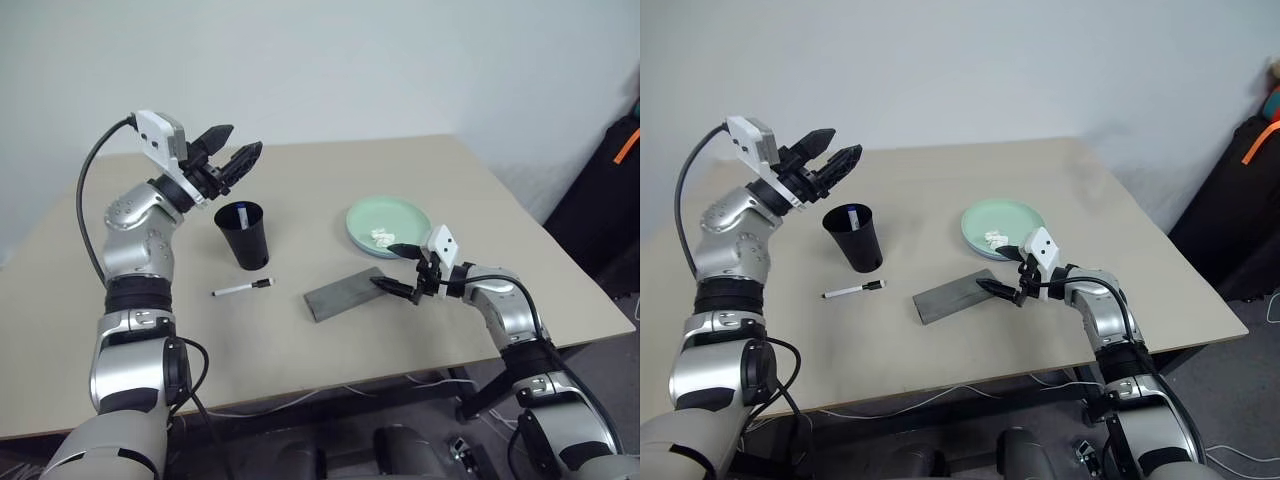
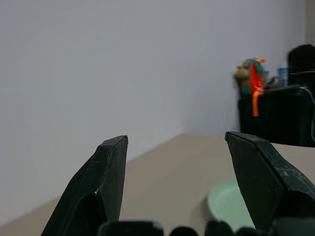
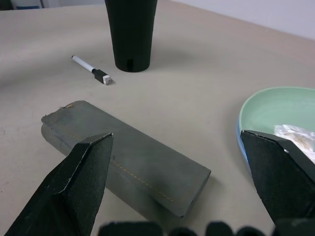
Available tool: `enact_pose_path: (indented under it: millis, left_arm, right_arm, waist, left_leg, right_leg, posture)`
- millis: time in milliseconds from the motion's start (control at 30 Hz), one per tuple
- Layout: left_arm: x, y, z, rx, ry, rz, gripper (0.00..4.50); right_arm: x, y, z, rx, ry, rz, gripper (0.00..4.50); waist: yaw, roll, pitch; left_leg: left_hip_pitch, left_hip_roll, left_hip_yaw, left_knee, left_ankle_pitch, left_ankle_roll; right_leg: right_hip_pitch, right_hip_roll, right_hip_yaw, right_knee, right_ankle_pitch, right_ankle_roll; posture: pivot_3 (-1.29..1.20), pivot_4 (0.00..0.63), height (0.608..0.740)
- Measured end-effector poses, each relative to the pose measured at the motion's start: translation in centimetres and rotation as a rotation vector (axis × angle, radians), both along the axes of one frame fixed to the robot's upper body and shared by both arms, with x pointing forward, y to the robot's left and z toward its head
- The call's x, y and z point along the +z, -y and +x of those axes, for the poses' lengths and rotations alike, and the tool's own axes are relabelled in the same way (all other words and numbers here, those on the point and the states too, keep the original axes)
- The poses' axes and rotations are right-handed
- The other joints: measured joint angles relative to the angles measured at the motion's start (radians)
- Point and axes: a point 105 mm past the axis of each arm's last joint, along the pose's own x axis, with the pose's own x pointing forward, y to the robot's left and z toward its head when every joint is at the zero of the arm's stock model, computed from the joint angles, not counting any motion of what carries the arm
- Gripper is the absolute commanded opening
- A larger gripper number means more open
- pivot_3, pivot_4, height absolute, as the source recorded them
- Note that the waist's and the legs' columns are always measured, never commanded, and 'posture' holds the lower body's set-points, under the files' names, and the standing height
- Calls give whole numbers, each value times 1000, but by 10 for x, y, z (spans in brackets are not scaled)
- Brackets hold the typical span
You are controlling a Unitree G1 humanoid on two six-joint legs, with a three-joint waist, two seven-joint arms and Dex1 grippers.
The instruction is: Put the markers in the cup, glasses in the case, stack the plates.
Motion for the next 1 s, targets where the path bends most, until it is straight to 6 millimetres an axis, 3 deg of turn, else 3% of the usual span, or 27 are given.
enact_pose_path:
  millis: [1000]
  left_arm:
    - [-2, 4, -2, -28, -38, -1, 3336]
  right_arm:
    - [0, 0, 0, 1, -1, -1, 4500]
  waist:
    - [3, 0, 0]
  left_leg:
    - [-1, 0, -1, 2, 0, 0]
  right_leg:
    - [0, 0, 0, 0, 0, 0]
  posture:
    - [0, 0, 720]
